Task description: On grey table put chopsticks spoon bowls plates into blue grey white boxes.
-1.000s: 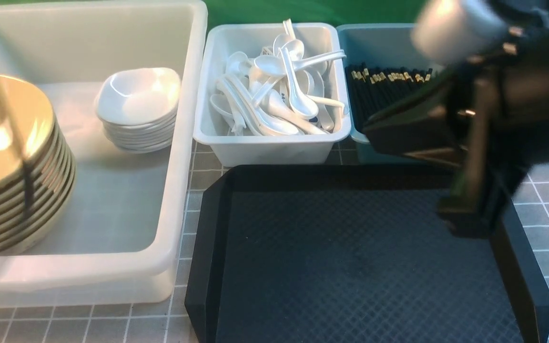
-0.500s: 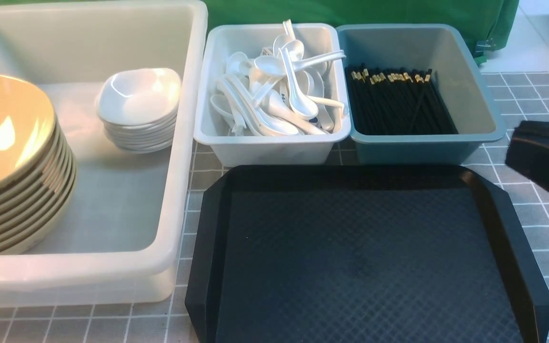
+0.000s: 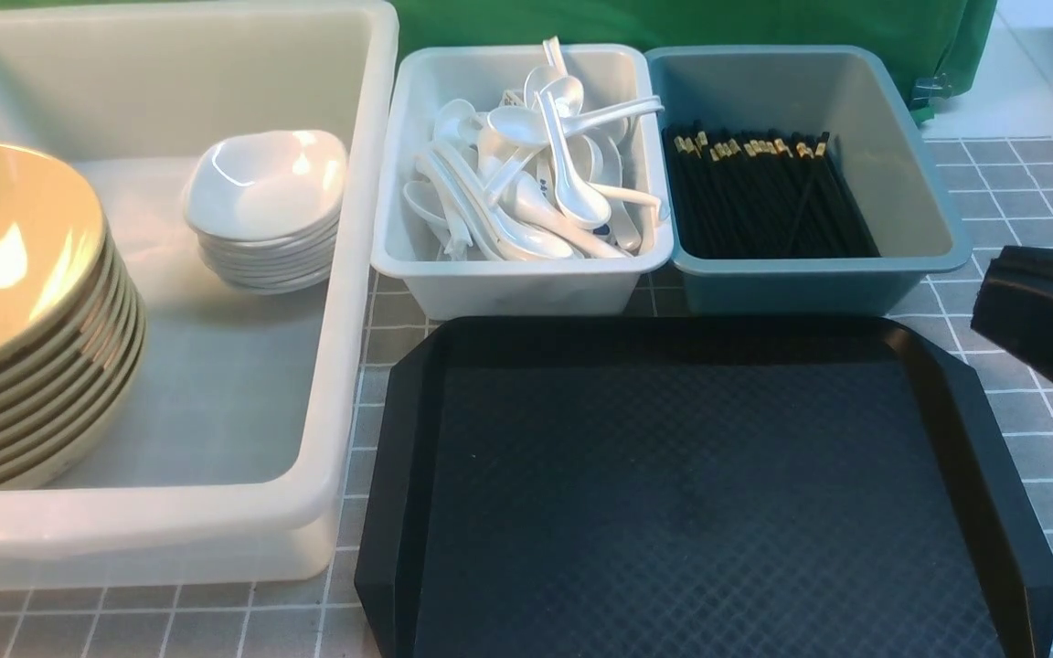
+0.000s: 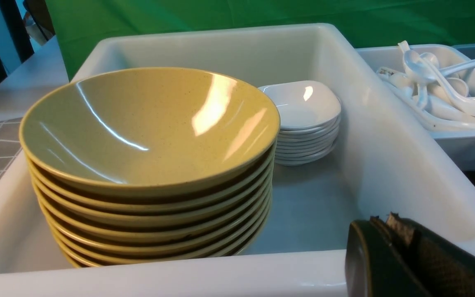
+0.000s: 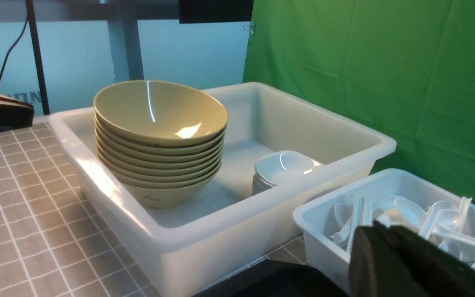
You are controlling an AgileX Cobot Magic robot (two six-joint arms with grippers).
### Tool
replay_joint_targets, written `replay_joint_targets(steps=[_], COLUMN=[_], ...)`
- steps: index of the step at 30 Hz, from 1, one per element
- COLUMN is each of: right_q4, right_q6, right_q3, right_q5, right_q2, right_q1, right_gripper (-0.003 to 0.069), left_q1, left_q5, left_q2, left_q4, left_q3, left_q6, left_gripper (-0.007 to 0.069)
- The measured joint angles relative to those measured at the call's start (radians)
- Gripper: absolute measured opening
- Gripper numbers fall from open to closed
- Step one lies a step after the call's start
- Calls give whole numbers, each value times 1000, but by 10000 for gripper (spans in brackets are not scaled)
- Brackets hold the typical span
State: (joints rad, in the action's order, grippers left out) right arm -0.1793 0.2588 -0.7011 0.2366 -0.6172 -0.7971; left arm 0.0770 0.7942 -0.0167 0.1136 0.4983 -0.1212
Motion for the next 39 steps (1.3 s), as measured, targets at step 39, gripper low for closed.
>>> replay_joint_targets(steps=[39], right_q4=[249], right_q6=[-368], right_q3=[729], right_q5=[70], right_q2=[628], right_q1=[846], right_gripper=[32], left_q1=[0], left_q5=[0], left_q2=[0], left_q4=[1], left_q3=[0], left_q6=[1], left_gripper=[-10])
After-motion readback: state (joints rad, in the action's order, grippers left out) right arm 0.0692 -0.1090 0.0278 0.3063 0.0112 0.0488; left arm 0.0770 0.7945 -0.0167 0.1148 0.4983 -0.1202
